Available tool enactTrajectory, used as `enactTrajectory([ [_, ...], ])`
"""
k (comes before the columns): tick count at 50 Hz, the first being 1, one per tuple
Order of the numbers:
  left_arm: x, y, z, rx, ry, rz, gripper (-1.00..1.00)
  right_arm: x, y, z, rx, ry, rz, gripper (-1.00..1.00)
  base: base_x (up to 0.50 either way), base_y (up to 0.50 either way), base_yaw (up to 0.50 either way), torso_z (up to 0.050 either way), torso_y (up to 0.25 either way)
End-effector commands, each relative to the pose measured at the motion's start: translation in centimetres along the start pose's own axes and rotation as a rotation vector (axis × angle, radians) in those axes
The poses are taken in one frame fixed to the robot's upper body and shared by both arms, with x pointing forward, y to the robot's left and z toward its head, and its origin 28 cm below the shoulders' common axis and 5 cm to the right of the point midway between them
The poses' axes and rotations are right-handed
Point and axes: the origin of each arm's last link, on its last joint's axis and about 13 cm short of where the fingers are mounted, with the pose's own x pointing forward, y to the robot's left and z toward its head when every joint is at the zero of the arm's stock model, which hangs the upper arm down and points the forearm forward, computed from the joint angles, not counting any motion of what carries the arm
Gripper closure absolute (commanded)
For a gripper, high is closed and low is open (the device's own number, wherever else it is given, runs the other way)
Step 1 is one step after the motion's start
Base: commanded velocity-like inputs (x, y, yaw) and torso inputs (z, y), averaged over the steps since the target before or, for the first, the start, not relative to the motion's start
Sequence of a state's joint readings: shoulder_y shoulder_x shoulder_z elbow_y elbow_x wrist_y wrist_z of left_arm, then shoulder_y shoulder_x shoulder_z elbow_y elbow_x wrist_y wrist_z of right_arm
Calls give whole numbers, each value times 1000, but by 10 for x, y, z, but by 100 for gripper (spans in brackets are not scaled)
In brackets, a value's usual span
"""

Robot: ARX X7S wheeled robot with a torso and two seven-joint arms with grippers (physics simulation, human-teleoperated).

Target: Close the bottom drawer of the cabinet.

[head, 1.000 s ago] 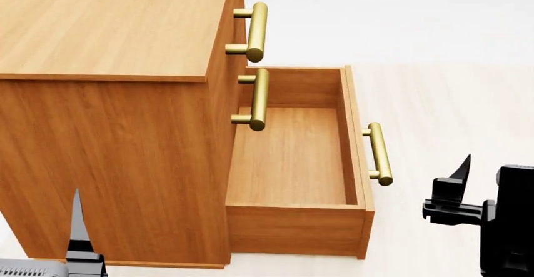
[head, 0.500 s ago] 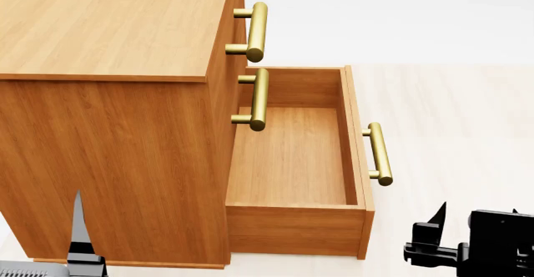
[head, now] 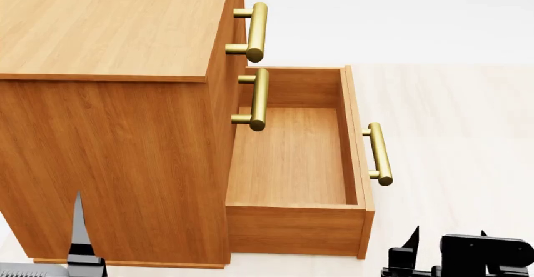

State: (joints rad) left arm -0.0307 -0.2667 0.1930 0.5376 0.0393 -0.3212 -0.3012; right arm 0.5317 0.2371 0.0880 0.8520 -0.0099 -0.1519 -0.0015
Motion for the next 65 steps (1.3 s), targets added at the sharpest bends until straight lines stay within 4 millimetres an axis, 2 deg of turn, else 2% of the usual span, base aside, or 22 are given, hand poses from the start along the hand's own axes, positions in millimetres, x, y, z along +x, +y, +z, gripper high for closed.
enactTrajectory([
  [1,-1,0,-1,-1,2,1,-100,-1,9,-9,-10,4,37,-100,0,0,0,0,0],
  [19,-3,-1,-1,0,4,-5,-100,7,21,1,-25,-11,92,-100,0,0,0,0,0],
  [27,-2,-1,0,-1,2,-7,-100,14,35,8,-41,-19,129,-100,0,0,0,0,0],
  [35,-3,-1,-2,1,5,-6,-100,17,44,7,-64,-23,162,-100,0,0,0,0,0],
  [65,-3,-2,0,0,2,-7,-100,13,69,7,-131,-55,279,-100,2,0,1,0,0],
])
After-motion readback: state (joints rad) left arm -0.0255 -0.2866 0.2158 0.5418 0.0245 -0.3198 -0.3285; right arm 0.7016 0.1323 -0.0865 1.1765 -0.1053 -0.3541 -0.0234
